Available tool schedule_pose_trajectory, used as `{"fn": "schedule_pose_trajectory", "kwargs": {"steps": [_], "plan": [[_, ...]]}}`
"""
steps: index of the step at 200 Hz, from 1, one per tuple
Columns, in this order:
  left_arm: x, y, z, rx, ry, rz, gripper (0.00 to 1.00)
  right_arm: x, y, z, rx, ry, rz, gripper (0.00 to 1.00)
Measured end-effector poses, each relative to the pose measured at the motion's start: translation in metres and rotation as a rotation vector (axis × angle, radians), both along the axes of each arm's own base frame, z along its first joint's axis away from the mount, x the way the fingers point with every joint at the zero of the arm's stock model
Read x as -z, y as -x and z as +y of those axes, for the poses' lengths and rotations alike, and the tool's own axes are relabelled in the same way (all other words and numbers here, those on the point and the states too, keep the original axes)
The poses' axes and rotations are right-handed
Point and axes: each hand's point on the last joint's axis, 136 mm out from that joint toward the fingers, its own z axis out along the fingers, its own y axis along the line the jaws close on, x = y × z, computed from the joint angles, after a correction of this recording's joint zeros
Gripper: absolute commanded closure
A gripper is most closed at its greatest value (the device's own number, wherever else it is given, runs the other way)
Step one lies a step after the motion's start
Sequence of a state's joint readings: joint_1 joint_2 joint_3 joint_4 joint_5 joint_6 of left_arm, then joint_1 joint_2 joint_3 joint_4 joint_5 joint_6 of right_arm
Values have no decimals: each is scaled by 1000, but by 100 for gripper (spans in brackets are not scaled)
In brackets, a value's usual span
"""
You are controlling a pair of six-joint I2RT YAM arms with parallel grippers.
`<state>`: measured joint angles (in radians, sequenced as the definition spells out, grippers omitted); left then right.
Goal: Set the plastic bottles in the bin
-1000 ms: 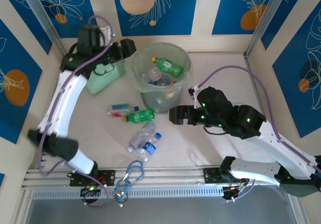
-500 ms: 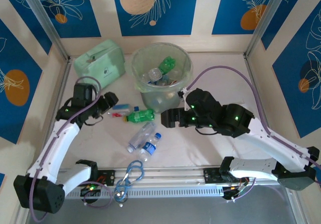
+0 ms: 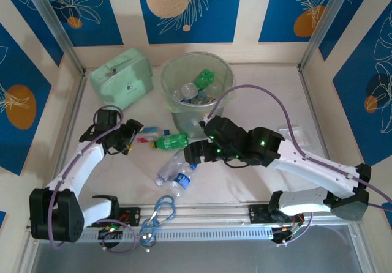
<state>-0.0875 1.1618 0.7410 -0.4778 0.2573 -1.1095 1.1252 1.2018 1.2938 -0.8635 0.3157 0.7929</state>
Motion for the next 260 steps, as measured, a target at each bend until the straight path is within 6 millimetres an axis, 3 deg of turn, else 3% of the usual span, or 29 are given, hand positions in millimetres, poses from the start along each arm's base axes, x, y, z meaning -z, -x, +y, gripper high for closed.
{"fn": "schedule_pose_trajectory", "kwargs": {"steps": [89, 137, 199, 260], "plan": [[20, -36, 11, -148, -32, 124, 15, 15, 1, 16, -22, 34, 7, 9], [44, -46, 6, -156, -74, 204, 14, 15, 2, 18, -26, 31, 5, 9], [52, -79, 1, -140, -150, 217, 15, 18, 0, 21, -25, 37, 5, 9], [84, -81, 1, -64, -239, 295, 24, 18, -1, 20, -20, 41, 1, 9]]}}
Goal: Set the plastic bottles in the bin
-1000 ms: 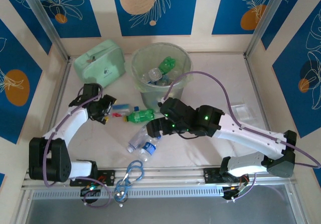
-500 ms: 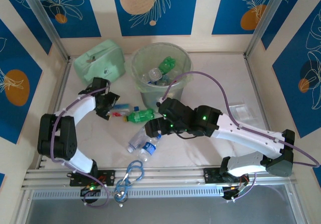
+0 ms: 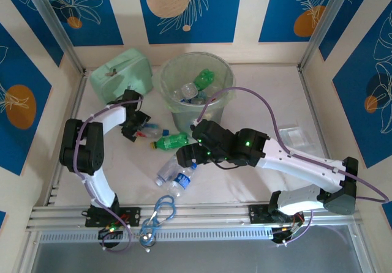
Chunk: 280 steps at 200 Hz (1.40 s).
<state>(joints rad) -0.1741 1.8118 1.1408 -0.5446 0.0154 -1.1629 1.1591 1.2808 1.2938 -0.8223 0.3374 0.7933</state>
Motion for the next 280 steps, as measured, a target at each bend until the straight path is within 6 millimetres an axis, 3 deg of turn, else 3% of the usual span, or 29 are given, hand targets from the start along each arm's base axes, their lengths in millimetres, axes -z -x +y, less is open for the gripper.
{"fn": "schedule_pose_trajectory", "kwargs": {"steps": [70, 132, 170, 196, 234, 280], "plan": [[-3, 2, 3, 59, -34, -9, 37, 0, -4, -2, 14, 4, -7, 18], [-30, -7, 2, 111, -40, -104, 52, -12, -8, -2, 27, -14, -29, 21], [-47, -7, 6, 124, -43, -150, 55, -19, -9, -1, 29, -29, -37, 21], [-76, -4, 12, 125, -34, -225, 56, -27, -10, 1, 29, -46, -44, 21], [-147, 6, 20, 128, 18, -415, 55, -40, -11, 5, 22, -98, -39, 18], [-220, 24, -12, 252, 203, -623, 55, -77, -23, 24, 4, -251, -10, 13]]}}
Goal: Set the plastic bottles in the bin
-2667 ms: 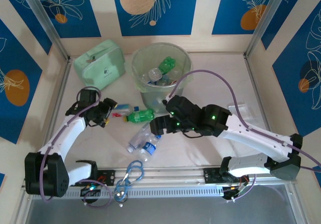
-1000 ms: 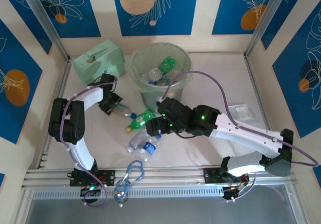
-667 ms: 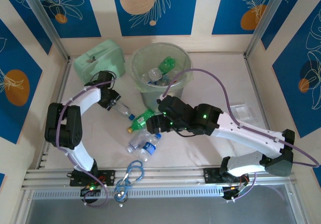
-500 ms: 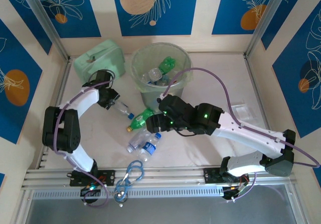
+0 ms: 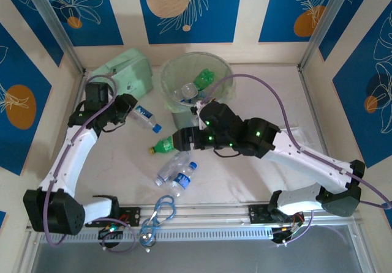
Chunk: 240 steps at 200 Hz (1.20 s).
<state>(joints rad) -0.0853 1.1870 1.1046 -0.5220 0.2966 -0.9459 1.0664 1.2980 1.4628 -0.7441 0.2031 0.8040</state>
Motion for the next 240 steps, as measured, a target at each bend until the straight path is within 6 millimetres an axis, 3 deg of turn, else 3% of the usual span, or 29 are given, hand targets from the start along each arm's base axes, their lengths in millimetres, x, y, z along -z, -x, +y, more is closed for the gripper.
{"fn": "schedule_pose_trajectory", "kwargs": {"steps": [45, 93, 125, 164, 240], "plan": [[-64, 19, -40, 212, 159, -166, 50, -51, -28, 32, -41, -73, -51, 7], [-115, 43, -64, 367, 235, -297, 47, -64, -46, 54, -107, 3, -122, 5], [-123, 50, -71, 420, 269, -304, 48, -63, -49, 66, -152, 86, -179, 5], [-124, 55, -78, 461, 295, -293, 48, -46, -53, 72, -190, 180, -198, 6], [-129, 58, -88, 511, 331, -299, 49, -37, -64, 82, -211, 250, -235, 21]]}}
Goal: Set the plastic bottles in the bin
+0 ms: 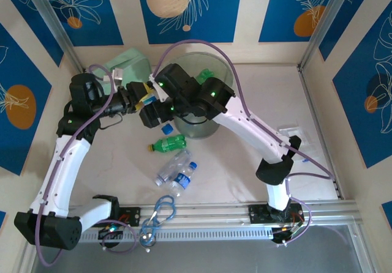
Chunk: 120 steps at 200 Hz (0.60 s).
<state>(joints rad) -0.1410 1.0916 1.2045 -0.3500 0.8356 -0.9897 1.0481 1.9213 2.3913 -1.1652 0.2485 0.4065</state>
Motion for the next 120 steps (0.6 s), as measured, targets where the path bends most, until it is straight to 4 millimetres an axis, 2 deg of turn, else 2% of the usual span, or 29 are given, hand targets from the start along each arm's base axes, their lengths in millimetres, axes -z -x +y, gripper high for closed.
{"fn": "schedule_pose_trajectory", "kwargs": {"steps": [26, 40, 67, 76, 94, 120], "plan": [[-3, 0, -2, 8, 8, -11, 47, 3, -2, 1, -2, 12, -5, 29], [-3, -1, -2, 8, 11, -10, 42, 3, -2, 1, -3, 14, -6, 33], [-4, -2, -3, 8, 23, -1, 16, 2, -1, 1, -5, 16, -10, 37], [-5, -3, -3, 9, 20, -15, 1, 3, -1, 1, -4, 18, -12, 38], [-3, -5, -2, -3, 17, -13, 0, -3, -4, 0, 9, 5, -26, 39], [-7, -7, 2, -36, -7, -47, 0, -1, -11, -5, 36, 13, -21, 48]]}}
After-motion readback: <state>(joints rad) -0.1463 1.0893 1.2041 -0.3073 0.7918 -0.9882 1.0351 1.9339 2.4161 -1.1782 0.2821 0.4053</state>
